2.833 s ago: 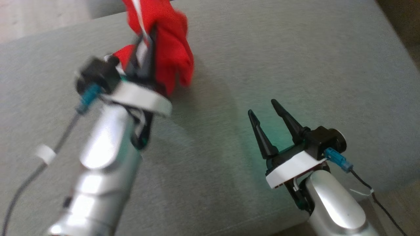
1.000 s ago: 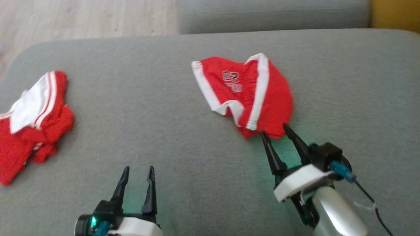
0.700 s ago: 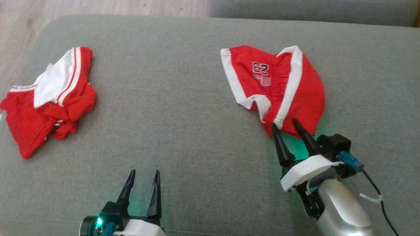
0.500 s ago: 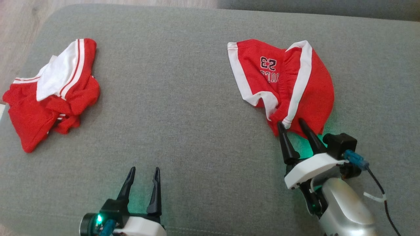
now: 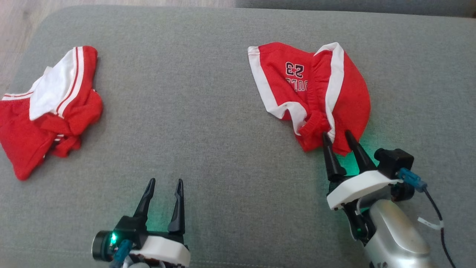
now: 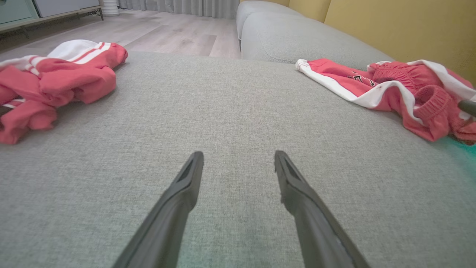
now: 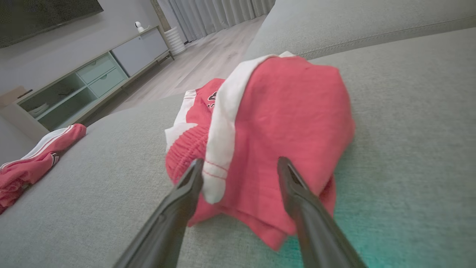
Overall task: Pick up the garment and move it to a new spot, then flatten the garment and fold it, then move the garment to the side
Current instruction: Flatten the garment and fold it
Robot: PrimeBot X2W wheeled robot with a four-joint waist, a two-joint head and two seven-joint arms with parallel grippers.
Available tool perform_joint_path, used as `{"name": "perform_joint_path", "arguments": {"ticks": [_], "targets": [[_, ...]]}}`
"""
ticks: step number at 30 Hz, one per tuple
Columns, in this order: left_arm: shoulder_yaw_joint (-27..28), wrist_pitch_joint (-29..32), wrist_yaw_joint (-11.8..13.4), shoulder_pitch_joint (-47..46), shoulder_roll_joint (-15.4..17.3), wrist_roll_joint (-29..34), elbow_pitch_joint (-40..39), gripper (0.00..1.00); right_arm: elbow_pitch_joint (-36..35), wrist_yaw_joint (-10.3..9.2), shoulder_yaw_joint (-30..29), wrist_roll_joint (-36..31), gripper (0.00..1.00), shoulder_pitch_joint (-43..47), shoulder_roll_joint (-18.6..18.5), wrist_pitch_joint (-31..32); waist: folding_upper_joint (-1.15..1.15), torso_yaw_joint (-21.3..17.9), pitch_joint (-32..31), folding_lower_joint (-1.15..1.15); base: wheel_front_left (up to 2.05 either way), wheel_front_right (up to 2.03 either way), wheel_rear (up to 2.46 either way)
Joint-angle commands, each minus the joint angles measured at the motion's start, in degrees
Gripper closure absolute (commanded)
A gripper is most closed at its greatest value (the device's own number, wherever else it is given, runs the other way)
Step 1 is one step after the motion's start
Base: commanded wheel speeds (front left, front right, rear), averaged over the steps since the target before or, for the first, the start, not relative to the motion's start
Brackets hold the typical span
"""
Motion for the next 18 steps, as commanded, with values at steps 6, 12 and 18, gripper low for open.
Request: {"name": "perform_joint_path", "arguments": {"ticks": [6, 12, 18], "targets": [[1.88, -0.30, 0.01, -1.01, 0.21, -0.63, -0.61, 0.00, -0.80, -0.04, -0.35, 0.08, 1.00, -0.98, 0.31, -0.22, 0.00, -0.40, -0.52, 0.00, 0.00, 0.00, 0.00], [3.00, -0.30, 0.55, -0.42, 0.21, -1.88, -0.57, 0.00, -9.95, -0.04, -13.68, -3.65, 1.00, -6.98, -0.44, -0.22, 0.00, -1.10, -2.23, 0.00, 0.00, 0.00, 0.00], [3.93, -0.30, 0.54, 1.92, 0.21, -2.63, 0.01, 0.00, -18.50, -0.04, -18.55, -7.71, 1.00, -16.91, -8.40, -0.22, 0.00, -1.64, -5.61, 0.00, 0.00, 0.00, 0.00]]}}
